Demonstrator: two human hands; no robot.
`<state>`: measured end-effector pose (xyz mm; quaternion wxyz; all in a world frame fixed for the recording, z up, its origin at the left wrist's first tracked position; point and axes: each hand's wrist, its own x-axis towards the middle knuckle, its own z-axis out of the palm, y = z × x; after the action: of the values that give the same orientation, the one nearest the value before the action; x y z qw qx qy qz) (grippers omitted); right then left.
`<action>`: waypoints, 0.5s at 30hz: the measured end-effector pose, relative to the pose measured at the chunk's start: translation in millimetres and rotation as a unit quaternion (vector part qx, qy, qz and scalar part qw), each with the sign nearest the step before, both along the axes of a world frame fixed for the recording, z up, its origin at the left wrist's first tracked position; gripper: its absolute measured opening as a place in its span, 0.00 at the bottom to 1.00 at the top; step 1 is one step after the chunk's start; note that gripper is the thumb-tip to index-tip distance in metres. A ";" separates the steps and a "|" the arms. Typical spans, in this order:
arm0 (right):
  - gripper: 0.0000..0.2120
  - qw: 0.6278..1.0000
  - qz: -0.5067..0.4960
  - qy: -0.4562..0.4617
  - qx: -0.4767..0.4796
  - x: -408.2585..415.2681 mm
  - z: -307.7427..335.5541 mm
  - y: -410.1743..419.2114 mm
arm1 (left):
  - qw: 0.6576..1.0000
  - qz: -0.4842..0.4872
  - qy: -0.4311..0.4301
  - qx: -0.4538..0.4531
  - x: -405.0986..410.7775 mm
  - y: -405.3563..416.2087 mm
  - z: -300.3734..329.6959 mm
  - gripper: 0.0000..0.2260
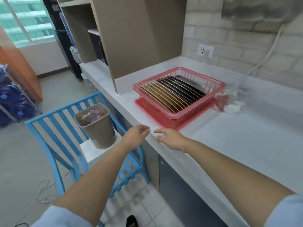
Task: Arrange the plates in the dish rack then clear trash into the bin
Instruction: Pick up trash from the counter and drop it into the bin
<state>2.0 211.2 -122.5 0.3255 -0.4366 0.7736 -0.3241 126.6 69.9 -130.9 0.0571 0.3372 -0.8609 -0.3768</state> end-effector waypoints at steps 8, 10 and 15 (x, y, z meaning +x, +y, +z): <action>0.14 0.989 -0.144 0.023 -0.027 -48.4 -3.5 118.9 | 0.996 -0.083 0.011 -0.028 -48.0 94.6 1.8 0.15; 0.13 0.985 -0.169 0.026 -0.033 -62.2 -4.8 141.2 | 0.993 -0.111 0.011 -0.044 -64.6 115.3 6.2 0.14; 0.13 0.974 -0.216 0.049 -0.040 -89.5 -3.5 176.7 | 0.985 -0.156 0.031 -0.072 -103.5 148.4 23.7 0.13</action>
<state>-87.5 387.9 -126.0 0.1920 -0.2873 0.8509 -0.3956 23.1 218.3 -107.2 0.0483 0.1825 -0.9255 -0.3284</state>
